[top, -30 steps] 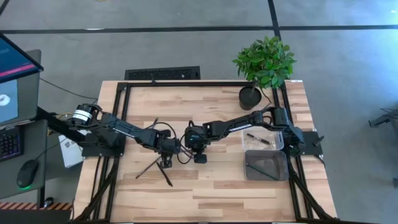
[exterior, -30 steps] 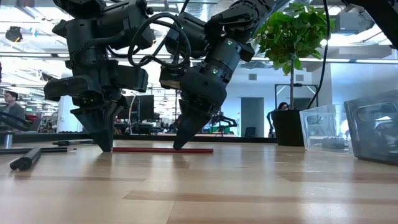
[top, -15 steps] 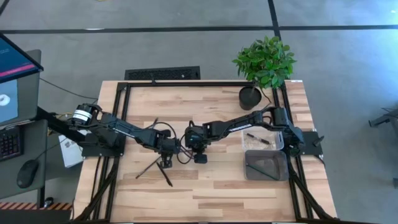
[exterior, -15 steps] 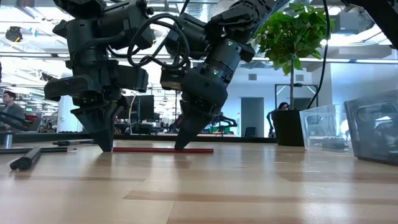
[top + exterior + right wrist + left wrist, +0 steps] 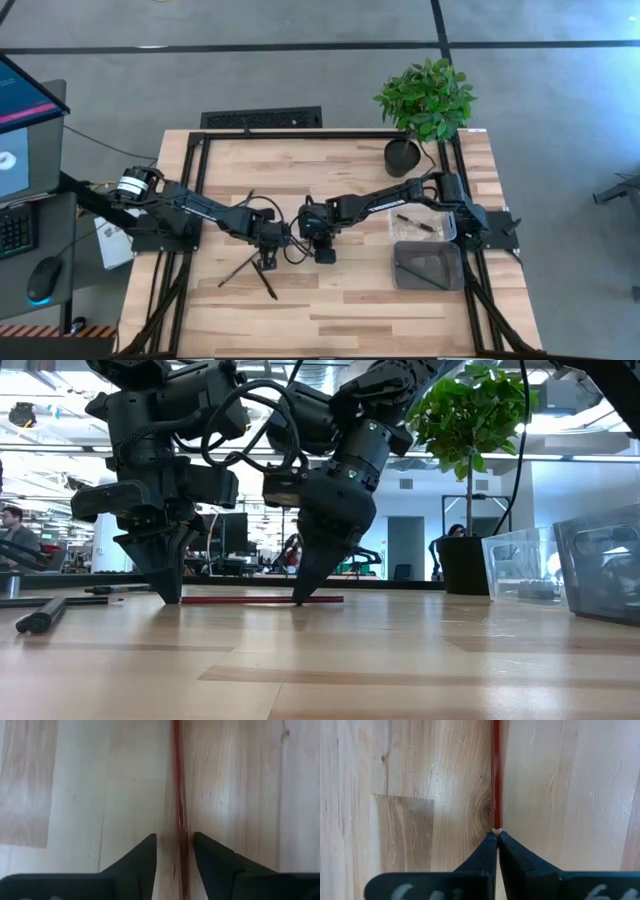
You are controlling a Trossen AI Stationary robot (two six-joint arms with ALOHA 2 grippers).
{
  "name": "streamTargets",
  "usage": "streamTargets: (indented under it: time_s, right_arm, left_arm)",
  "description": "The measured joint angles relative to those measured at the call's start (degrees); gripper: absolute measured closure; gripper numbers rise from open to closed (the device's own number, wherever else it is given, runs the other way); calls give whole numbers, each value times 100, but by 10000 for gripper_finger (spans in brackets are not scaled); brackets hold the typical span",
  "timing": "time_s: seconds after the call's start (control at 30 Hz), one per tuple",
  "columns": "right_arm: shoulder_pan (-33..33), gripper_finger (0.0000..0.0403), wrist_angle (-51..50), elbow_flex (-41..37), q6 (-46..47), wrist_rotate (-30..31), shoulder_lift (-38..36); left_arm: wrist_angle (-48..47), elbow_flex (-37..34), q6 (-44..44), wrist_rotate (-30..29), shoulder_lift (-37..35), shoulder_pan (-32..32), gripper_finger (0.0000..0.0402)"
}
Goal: Sort pens & pencils
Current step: Put the brown pencil into the black transparent bin
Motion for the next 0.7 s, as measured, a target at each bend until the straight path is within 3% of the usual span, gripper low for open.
streamTargets:
  time_s: [0.33,0.7]
  right_arm:
    - [-2,242,-658,7,2,20,-17]
    - [-9,280,-924,9,2,39,-28]
  left_arm:
    - [-3,0,0,17,0,0,401]
    - [-3,0,0,22,0,0,401]
